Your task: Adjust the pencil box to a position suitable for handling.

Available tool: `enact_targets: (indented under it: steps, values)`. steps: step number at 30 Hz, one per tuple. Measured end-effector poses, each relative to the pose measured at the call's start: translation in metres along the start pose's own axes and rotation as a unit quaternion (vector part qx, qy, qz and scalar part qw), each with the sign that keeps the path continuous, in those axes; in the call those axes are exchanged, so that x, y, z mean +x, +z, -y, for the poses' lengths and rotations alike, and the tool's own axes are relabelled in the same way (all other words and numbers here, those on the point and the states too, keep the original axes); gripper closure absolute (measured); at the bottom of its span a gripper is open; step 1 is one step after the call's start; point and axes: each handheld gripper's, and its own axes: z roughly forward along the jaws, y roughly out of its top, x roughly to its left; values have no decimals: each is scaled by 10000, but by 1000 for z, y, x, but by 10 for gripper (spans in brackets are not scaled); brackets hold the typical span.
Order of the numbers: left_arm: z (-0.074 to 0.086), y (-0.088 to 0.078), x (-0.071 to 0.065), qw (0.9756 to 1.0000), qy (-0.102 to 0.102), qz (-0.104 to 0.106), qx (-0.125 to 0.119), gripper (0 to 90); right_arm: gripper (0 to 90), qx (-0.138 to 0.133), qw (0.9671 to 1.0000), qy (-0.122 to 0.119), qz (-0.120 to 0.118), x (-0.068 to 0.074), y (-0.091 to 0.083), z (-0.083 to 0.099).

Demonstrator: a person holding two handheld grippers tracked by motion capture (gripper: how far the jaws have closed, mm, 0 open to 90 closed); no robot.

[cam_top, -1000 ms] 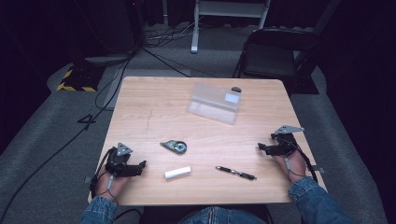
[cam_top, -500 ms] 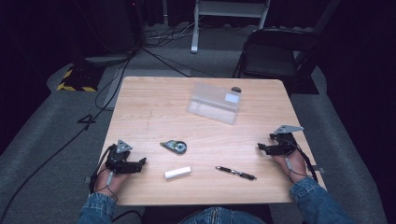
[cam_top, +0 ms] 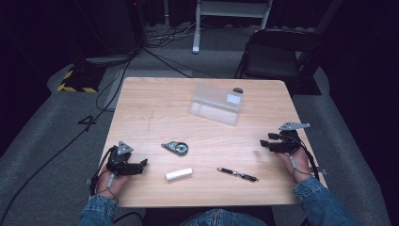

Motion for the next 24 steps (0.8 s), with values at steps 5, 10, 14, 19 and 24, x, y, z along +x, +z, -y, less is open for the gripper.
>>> enact_targets:
  steps: [5, 10, 14, 19, 24]
  values:
    - [0, 0, 0, 10000, 3, 9, 7, 147, 417, -105, 9998, -178, -68, 9, 1, -24]
    - [0, 0, 0, 10000, -14, 6, 7, 149, 437, -138, 9992, -258, -263, 14, 8, -42]
    - [0, -1, 0, 10000, 8, 6, 2, 151, 467, -135, 9982, -407, -416, 19, 11, -51]
    - [1, 0, 2, 9994, -227, -251, 42, 102, 467, -141, 9970, -565, -507, 26, 18, -65]
    - [3, -3, 2, 9989, -311, -342, -3, 129, 450, -109, 9956, -827, -435, 35, 29, -84]
